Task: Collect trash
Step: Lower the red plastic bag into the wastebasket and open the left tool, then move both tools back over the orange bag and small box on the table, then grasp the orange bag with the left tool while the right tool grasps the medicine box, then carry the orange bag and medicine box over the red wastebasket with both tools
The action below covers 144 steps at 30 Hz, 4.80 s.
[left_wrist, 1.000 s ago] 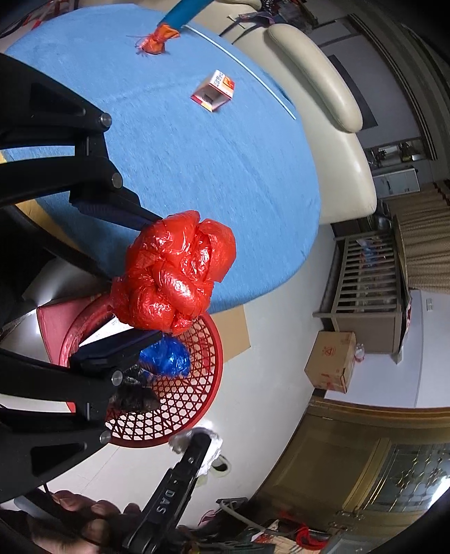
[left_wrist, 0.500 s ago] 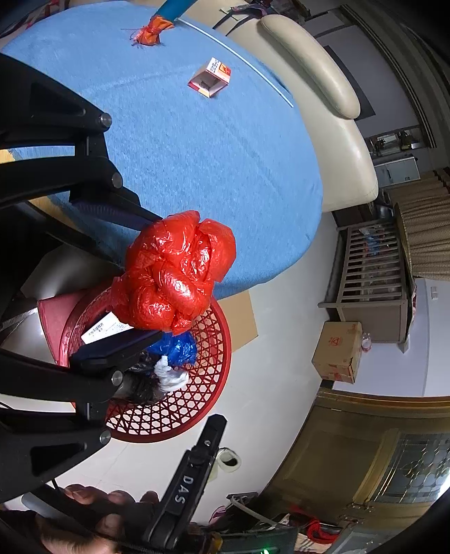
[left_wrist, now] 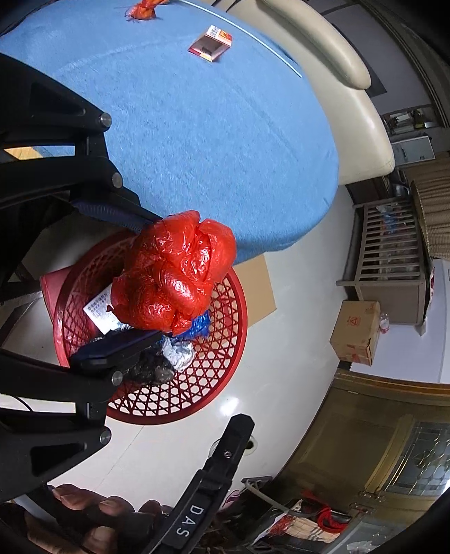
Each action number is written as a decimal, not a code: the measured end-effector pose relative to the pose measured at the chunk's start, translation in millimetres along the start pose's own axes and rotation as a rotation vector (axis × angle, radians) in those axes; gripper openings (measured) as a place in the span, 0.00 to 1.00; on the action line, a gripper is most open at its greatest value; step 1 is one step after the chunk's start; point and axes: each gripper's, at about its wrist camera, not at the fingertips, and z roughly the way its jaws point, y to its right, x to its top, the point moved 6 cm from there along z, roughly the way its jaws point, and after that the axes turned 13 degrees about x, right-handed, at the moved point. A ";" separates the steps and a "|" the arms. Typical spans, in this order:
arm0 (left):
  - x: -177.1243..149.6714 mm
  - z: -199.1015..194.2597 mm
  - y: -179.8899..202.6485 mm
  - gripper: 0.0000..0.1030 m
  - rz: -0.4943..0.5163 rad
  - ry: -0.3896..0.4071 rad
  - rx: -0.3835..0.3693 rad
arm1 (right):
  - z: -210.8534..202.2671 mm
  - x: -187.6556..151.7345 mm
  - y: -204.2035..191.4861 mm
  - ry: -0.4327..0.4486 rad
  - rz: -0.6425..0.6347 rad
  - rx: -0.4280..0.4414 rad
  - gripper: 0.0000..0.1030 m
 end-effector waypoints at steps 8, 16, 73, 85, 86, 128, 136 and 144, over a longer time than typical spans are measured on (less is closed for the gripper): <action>2.7 4.2 17.4 0.67 0.030 -0.024 -0.047 | -10.9 5.4 2.3 0.042 0.005 -0.003 0.64; -6.3 14.1 7.1 0.71 0.009 -0.077 -0.060 | -18.1 12.9 -0.6 0.066 0.002 0.002 0.64; -181.7 12.7 -388.8 0.72 -0.733 -0.136 0.358 | 337.8 -54.7 -416.8 -0.508 -0.817 0.350 0.71; -123.2 45.3 -435.5 0.72 -0.748 -0.080 0.376 | 374.6 -80.1 -396.8 -0.570 -0.793 0.321 0.49; -116.6 49.4 -439.5 0.72 -0.746 -0.071 0.382 | 369.9 -79.7 -394.7 -0.564 -0.786 0.322 0.49; -155.5 -14.2 -345.3 0.32 -0.703 -0.061 0.428 | 166.1 -121.1 -306.8 -0.405 -0.508 0.372 0.48; -154.0 -31.5 -320.5 0.32 -0.662 -0.032 0.421 | 139.2 -121.1 -295.7 -0.365 -0.487 0.367 0.48; -147.7 -38.5 -292.4 0.32 -0.599 -0.015 0.407 | 116.0 -122.3 -276.1 -0.333 -0.471 0.353 0.48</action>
